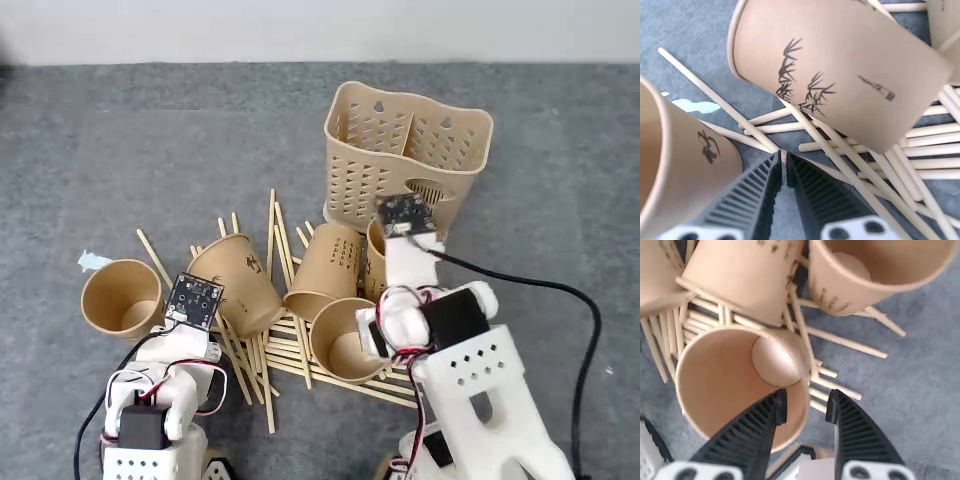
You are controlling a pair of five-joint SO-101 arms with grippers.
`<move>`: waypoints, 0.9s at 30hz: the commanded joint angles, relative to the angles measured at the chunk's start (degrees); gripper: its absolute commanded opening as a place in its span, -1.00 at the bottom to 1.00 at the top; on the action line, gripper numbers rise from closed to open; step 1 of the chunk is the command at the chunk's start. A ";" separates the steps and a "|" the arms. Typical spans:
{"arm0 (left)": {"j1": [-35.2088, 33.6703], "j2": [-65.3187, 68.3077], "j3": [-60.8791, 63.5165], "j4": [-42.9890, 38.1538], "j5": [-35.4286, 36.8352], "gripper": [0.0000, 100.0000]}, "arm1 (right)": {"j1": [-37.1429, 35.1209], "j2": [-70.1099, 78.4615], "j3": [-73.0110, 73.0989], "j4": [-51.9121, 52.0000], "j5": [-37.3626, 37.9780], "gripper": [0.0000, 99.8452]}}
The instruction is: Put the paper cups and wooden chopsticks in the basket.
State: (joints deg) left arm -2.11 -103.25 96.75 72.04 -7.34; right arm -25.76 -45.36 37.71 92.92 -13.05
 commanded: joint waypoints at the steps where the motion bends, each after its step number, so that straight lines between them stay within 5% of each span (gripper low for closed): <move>1: -0.26 -0.79 -0.31 0.18 -0.09 -0.97 | -0.40 0.22 -0.35 -1.45 0.70 -0.71; 6: -0.26 -0.79 -0.31 0.18 -0.09 -0.97 | -0.22 0.22 -0.18 -1.54 0.79 -1.00; 14: -0.26 -0.79 -0.31 0.18 -0.09 -0.97 | -0.13 -0.40 -4.13 0.57 0.88 -0.98; 27: -0.26 -0.79 -0.31 0.18 -0.09 -0.97 | -0.13 1.10 -38.86 9.71 0.88 -0.98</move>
State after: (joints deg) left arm -2.11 -103.25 96.75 72.04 -7.34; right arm -25.76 -45.27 6.15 100.31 -12.97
